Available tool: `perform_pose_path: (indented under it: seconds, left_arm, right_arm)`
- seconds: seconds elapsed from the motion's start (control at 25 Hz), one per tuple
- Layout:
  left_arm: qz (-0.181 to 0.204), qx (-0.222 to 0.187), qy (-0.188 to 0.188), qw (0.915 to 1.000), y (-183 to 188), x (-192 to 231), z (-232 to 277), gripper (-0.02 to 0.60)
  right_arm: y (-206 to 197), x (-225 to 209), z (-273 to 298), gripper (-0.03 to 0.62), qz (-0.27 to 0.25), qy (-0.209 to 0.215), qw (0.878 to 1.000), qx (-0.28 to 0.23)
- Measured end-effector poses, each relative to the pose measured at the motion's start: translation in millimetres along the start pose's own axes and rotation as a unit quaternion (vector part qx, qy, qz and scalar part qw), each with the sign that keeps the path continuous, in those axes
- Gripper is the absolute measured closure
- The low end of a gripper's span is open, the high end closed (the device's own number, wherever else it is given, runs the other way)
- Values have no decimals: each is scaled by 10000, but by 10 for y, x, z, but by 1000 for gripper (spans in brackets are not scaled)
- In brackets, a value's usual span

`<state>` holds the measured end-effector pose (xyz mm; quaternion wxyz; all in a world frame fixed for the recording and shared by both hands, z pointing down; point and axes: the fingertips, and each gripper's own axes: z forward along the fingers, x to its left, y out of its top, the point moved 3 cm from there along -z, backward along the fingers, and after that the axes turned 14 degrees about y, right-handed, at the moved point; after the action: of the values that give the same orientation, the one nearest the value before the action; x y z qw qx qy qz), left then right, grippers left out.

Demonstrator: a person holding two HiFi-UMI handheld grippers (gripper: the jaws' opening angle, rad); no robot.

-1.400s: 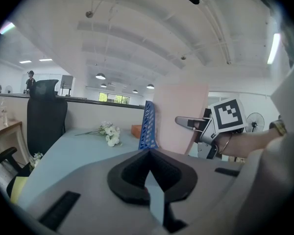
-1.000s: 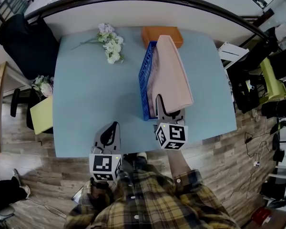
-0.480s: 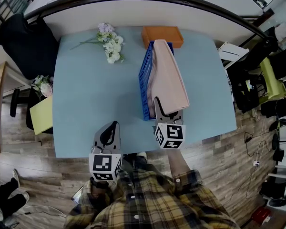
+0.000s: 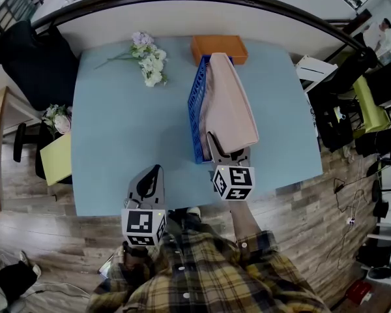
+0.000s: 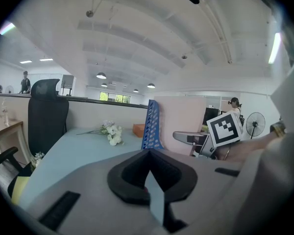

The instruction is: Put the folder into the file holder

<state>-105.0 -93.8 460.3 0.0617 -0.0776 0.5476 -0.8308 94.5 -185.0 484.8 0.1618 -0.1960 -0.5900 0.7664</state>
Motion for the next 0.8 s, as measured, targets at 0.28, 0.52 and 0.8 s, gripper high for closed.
perform_pose_path:
  seconds: [0.28, 0.52, 0.8]
  left_arm:
    - [5, -34, 23, 10000, 13, 8, -29, 591]
    - [12, -88, 71, 9999, 33, -1, -82, 591]
    - [23, -222, 140, 9997, 89, -41, -179, 591]
  right_arm:
    - [8, -6, -36, 318, 112, 70, 9999, -11]
    - [37, -1, -112, 318, 147, 99, 9998, -32]
    - [135, 35, -293, 318, 153, 186, 9996, -154]
